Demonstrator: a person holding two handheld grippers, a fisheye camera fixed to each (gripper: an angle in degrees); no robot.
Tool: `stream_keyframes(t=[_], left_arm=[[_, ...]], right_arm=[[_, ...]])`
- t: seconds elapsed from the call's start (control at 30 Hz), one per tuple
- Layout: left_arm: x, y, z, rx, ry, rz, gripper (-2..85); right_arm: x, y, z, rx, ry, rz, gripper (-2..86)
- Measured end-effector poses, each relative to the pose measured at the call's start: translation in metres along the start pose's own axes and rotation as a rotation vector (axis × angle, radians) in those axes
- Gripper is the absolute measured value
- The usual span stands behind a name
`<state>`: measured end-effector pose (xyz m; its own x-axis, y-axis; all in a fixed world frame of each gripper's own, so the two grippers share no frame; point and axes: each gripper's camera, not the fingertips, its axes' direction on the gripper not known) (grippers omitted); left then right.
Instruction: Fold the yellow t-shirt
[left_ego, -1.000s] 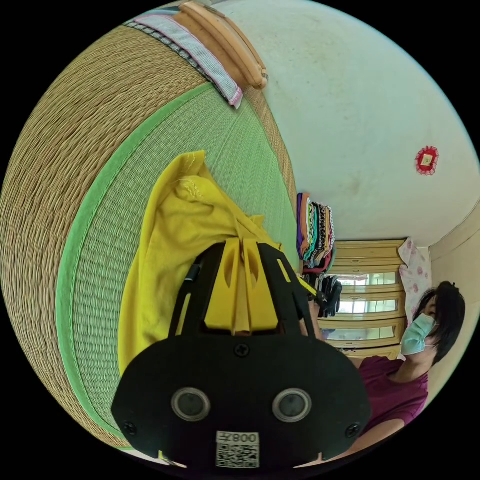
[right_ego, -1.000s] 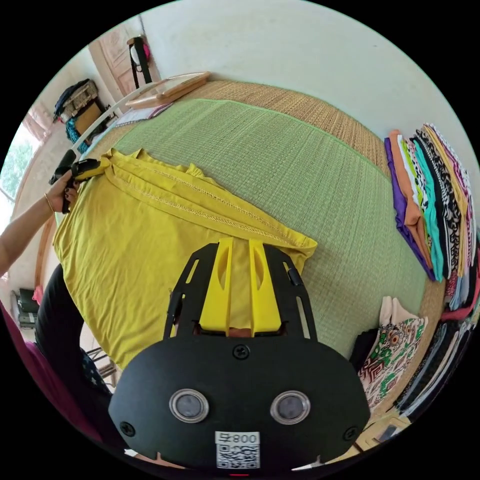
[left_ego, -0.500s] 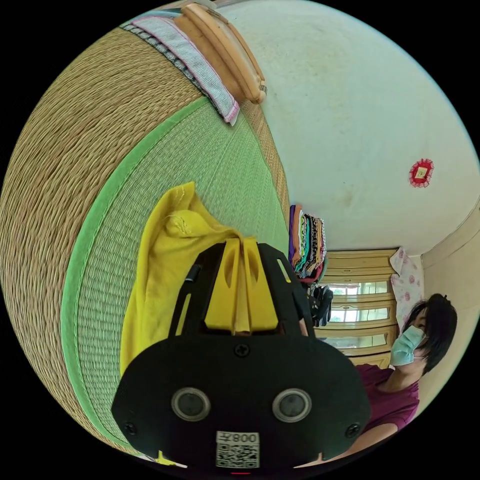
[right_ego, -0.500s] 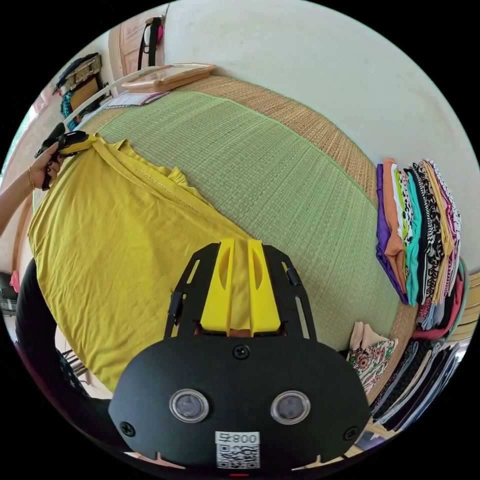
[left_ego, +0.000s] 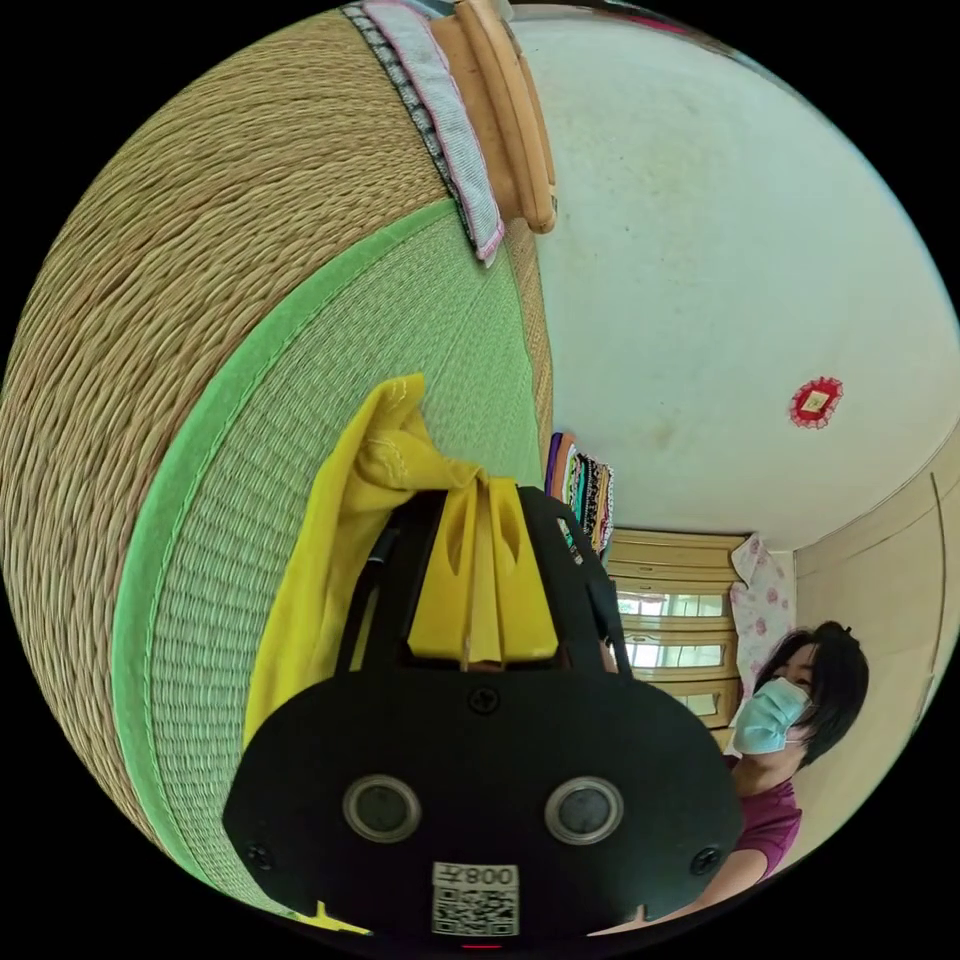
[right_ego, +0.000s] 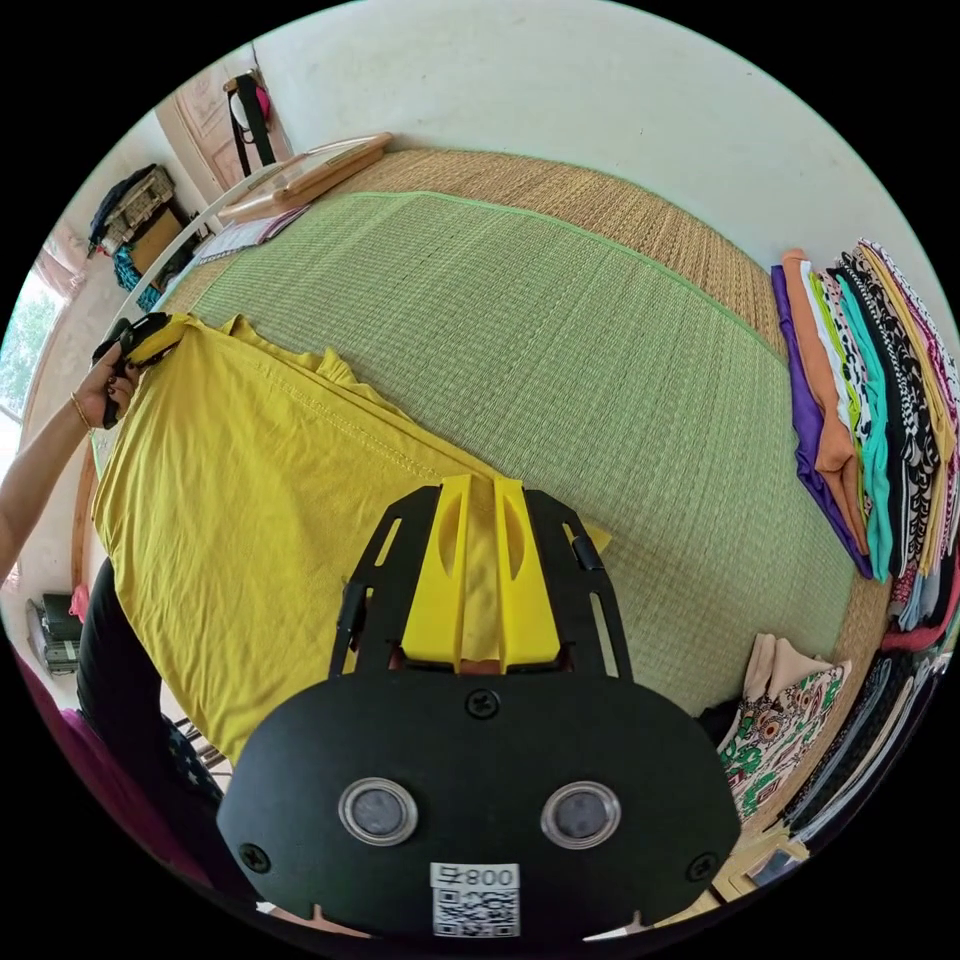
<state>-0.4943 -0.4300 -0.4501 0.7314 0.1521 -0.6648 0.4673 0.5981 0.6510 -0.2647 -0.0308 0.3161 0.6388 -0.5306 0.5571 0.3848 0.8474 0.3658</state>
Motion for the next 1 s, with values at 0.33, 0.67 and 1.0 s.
stream_keyframes(t=[0.33, 0.67, 1.0], left_arm=[[0.018, -0.003, -0.039, 0.133, -0.046, 0.041, 2.4], [0.042, -0.009, -0.04, 0.133, -0.201, 0.075, 3.6], [0.106, -0.003, -0.015, 0.035, -0.49, 0.298, 7.4]], right_arm=[[0.023, 0.002, -0.004, 0.008, -0.021, 0.025, 5.2], [0.049, 0.008, -0.011, 0.019, -0.053, 0.05, 5.1], [0.072, 0.018, -0.018, 0.036, -0.078, 0.072, 5.1]])
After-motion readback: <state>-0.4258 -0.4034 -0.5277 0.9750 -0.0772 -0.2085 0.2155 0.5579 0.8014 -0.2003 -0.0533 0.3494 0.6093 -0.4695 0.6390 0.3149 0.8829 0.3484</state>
